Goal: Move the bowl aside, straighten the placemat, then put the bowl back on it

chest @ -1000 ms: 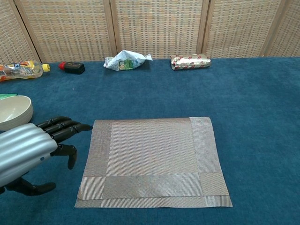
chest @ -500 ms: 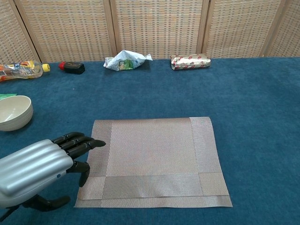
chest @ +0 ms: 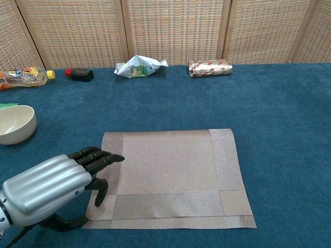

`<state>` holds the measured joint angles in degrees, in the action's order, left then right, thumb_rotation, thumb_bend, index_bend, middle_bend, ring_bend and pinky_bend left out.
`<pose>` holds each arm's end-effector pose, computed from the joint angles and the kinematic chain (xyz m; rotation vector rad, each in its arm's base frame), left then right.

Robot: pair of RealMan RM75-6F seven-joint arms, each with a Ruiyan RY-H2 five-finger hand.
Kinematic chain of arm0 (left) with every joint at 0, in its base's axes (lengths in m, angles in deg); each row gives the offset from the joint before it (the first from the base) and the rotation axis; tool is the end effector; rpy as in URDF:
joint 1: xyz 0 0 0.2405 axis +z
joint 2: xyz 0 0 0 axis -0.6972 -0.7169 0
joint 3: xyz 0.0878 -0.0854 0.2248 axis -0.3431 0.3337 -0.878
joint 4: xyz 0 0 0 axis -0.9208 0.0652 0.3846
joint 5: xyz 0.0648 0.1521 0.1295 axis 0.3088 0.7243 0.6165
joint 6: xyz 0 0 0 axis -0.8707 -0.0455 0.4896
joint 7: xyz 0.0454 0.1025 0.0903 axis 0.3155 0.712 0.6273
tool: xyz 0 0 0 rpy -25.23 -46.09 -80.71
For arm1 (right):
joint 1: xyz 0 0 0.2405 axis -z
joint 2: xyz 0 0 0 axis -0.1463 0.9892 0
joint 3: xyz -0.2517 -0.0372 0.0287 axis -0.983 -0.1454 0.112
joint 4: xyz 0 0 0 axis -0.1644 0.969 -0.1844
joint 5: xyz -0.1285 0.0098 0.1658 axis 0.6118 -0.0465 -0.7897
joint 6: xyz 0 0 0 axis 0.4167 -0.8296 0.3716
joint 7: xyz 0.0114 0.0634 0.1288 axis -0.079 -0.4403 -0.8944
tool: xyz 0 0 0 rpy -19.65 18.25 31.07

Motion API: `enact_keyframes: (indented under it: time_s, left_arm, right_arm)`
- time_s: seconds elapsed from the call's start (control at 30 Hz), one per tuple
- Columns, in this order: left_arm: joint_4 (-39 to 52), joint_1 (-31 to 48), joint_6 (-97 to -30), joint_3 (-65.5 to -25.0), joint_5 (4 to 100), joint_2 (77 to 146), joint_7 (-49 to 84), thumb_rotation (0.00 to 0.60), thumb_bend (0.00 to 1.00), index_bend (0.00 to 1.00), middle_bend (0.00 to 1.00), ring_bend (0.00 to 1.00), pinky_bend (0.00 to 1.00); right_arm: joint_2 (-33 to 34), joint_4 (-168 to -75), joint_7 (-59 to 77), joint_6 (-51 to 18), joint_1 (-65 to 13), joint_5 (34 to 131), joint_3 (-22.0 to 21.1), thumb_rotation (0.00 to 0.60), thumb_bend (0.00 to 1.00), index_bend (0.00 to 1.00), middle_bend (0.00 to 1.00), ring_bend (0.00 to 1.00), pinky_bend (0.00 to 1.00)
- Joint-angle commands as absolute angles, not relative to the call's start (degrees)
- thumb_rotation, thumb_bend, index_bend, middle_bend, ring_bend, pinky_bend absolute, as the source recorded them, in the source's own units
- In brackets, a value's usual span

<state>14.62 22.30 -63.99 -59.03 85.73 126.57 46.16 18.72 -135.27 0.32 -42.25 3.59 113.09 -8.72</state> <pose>-0.1907 0.1879 -0.0773 -2.1505 -0.6229 -0.8776 -0.3035 -0.1770 0.1617 1.4227 -0.9067 1.1026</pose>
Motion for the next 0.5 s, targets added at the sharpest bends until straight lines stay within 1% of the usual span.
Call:
enact_keyframes:
  time_s: [0.03, 0.13, 0.27, 0.5]
  left_arm:
    - [14.2, 22.2, -63.9, -58.7, 85.3, 127.2, 45.9, 0.6, 0.31, 0.51, 0.0, 0.0, 0.0]
    - [14.0, 22.1, -64.2, -58.6, 85.5, 127.7, 45.2, 0.6, 0.32, 0.52, 0.0, 0.0, 0.0]
    - [13.9, 21.9, -64.6, -58.6, 85.7, 128.0, 44.8, 0.6, 0.36, 0.53, 0.0, 0.0, 0.0]
    - [13.2, 21.9, -64.1, -58.6, 85.0, 128.9, 44.9, 0.6, 0.36, 0.53, 0.0, 0.0, 0.0]
  right_arm:
    - [18.7, -135.3, 0.4, -42.3, 3.6, 113.2, -8.7, 0.6, 0.07, 0.03, 0.0, 0.0, 0.0]
    - [18.7, -135.3, 0.3, -42.4, 3.6, 113.1, -8.7, 0.6, 0.07, 0.03, 0.0, 0.0, 0.0]
    - [18.7, -135.3, 0.3, -42.3, 3.6, 113.1, -8.7, 0.6, 0.07, 0.03, 0.0, 0.0, 0.0]
    - [18.7, -135.4, 0.4, -42.2, 3.6, 113.2, -8.8, 0.6, 0.07, 0.03, 0.0, 0.0, 0.0]
